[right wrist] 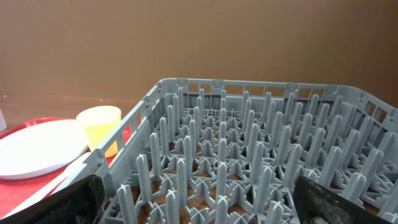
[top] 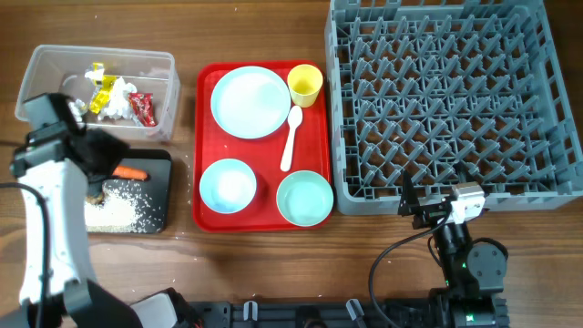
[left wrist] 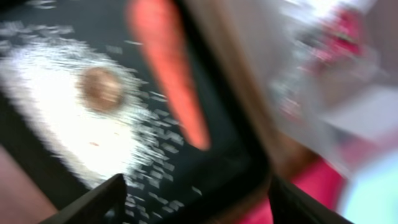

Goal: Sort waste into correct bins and load items into the dishwasher rack
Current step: 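Tip the brown ball from the green bowl onto the black tray, then return the green bowl to the red tray with left gripper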

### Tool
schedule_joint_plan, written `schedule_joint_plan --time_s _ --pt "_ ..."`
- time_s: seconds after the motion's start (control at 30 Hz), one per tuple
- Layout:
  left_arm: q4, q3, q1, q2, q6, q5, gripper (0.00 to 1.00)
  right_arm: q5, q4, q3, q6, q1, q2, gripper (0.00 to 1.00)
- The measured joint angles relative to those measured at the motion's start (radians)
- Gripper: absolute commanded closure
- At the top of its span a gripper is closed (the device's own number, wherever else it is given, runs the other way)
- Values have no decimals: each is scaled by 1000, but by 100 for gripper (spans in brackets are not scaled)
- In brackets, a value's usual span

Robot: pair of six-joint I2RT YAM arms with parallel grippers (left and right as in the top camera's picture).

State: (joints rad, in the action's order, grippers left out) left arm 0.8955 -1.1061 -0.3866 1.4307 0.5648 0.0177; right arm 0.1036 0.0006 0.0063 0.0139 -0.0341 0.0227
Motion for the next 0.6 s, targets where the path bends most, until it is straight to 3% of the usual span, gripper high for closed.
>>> schedule_joint_plan --time_s 0.37,0.6 --pt "-14 -4 652 -26 -2 -76 21 0 0 0 0 0 0 0" --pt "-146 -4 854 47 -2 -76 22 0 0 0 0 0 0 0"
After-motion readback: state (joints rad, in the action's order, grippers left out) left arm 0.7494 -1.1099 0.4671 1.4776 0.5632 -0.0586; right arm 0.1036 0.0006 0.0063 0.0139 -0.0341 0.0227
